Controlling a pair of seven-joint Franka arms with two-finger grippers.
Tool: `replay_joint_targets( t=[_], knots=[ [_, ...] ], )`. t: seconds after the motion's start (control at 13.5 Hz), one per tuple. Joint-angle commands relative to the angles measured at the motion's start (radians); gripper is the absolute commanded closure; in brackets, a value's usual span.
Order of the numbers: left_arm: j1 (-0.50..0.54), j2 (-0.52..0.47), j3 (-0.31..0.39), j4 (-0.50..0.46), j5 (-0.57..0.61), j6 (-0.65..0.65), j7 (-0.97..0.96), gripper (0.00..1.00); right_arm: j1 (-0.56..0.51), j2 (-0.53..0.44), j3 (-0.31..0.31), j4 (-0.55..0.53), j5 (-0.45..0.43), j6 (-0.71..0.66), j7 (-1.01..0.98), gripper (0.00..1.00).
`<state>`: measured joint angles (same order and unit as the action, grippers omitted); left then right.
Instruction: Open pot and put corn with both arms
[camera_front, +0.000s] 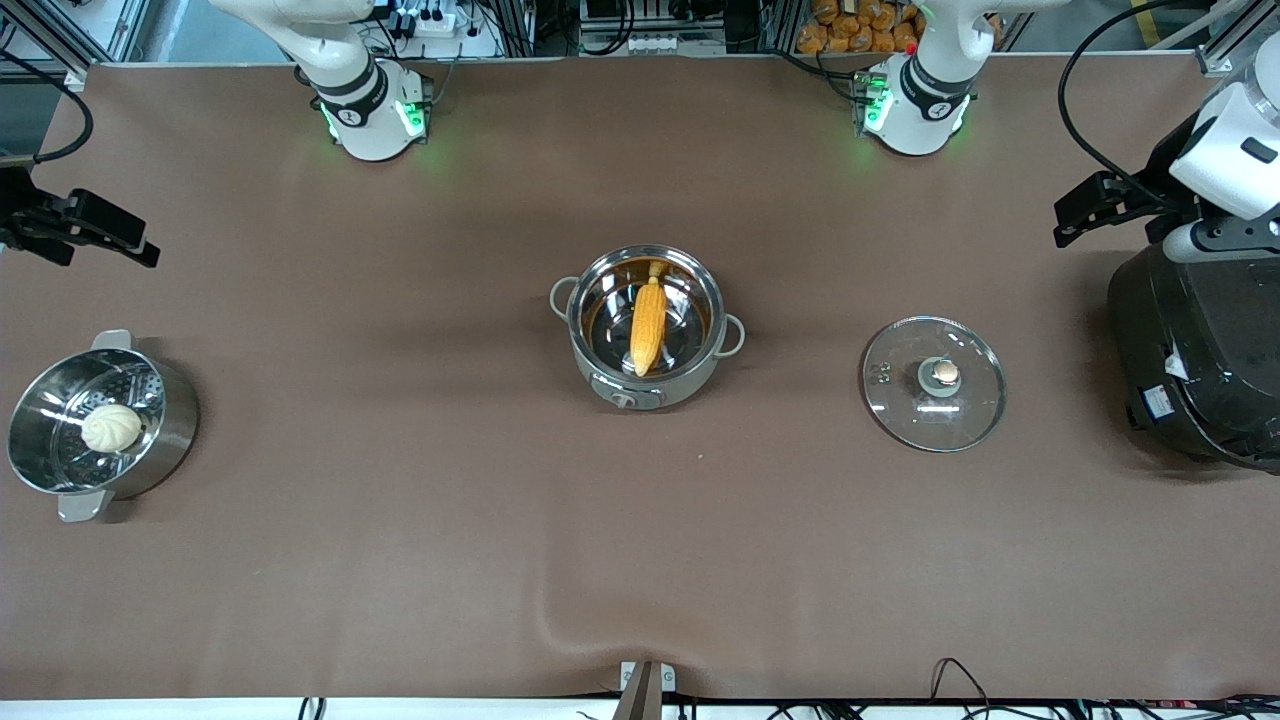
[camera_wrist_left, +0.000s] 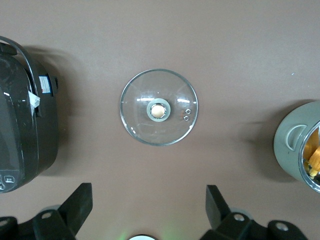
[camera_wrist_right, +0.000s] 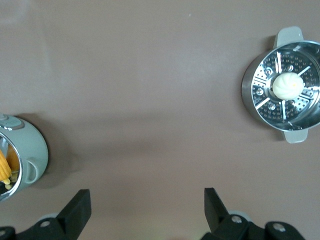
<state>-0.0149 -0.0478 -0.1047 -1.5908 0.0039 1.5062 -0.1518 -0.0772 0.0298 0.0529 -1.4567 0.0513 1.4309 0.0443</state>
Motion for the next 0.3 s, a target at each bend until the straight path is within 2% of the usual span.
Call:
replay_joint_targets(
  t=[0.0,0.22],
  knots=[
    [0.001,-0.001,0.002,0.017,-0.013,-0.023,0.024,0.0,-0.009,-0.016,0.022,0.002,-0.054,-0.056,-0.012,0.0],
    [0.0,0.0,0.002,0.015,-0.012,-0.029,0.02,0.0,-0.007,-0.031,0.022,0.002,-0.059,-0.083,-0.012,0.0]
  ],
)
